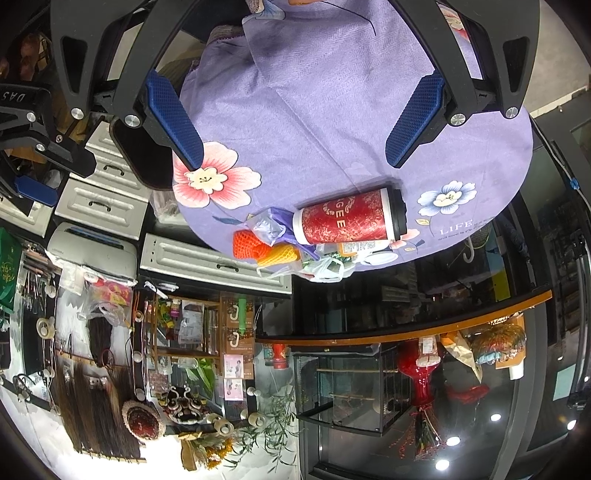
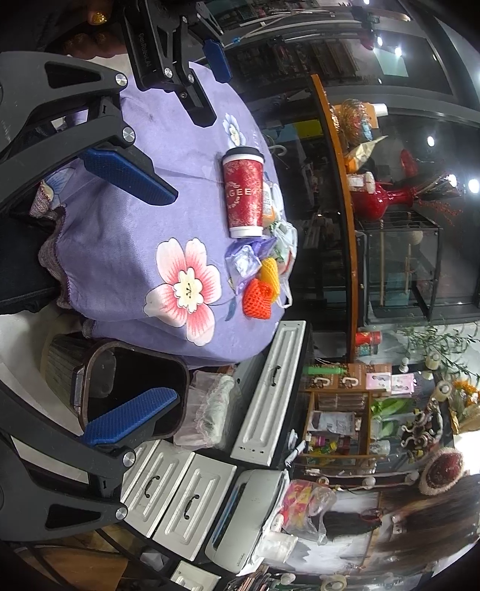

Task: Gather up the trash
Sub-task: 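Grasp the red cup with the left gripper and lift it upright, then grasp the orange-labelled plastic bottle with the right gripper while the left holds the red cup, then drop the bottle into the black bin with the right gripper while the left carries the cup, then release the red cup into the black bin with the left gripper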

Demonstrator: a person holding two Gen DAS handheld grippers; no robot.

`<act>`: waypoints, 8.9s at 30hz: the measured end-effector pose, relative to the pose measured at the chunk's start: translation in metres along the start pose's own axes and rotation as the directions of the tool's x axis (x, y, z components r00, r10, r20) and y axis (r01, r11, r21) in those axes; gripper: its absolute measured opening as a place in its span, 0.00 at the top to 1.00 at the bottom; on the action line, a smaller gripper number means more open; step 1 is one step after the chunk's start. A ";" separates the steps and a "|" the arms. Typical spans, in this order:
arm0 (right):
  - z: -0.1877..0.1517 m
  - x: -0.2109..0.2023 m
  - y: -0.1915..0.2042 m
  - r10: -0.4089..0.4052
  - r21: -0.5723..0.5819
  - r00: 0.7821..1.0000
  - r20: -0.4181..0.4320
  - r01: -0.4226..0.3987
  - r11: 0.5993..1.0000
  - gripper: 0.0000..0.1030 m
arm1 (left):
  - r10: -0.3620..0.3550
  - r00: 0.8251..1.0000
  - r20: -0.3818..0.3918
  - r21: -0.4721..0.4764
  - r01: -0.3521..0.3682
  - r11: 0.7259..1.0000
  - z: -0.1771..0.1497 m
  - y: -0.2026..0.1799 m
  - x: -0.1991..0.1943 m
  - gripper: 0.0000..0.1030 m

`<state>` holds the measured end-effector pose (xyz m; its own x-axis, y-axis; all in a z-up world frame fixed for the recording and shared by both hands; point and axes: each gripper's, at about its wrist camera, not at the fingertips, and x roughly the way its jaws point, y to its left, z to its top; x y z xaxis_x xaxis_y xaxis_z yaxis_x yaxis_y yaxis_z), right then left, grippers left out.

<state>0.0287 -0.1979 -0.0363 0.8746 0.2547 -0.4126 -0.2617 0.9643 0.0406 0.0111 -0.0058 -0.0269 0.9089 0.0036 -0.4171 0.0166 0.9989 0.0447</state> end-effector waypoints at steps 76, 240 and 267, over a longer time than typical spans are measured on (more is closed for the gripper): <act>0.069 0.214 -0.001 0.252 -0.072 0.918 -0.305 -0.286 0.956 0.05 | -0.005 0.865 -0.502 0.608 0.357 0.709 0.114 0.036 0.250 0.33; -0.099 0.116 -0.288 -0.162 0.282 0.884 -0.439 0.307 0.909 0.26 | -0.389 0.778 -0.494 0.184 0.530 0.828 -0.007 -0.278 0.277 0.09; 0.019 0.137 -0.163 0.012 0.124 0.969 -0.248 0.020 0.992 0.23 | -0.339 0.924 -0.178 0.172 0.369 0.913 0.089 -0.106 0.156 0.05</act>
<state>0.1990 -0.3184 -0.0818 0.7426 0.2402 -0.6252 -0.1918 0.9707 0.1450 0.1886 -0.1155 -0.0159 0.7600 -0.3272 -0.5616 0.4220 0.9055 0.0436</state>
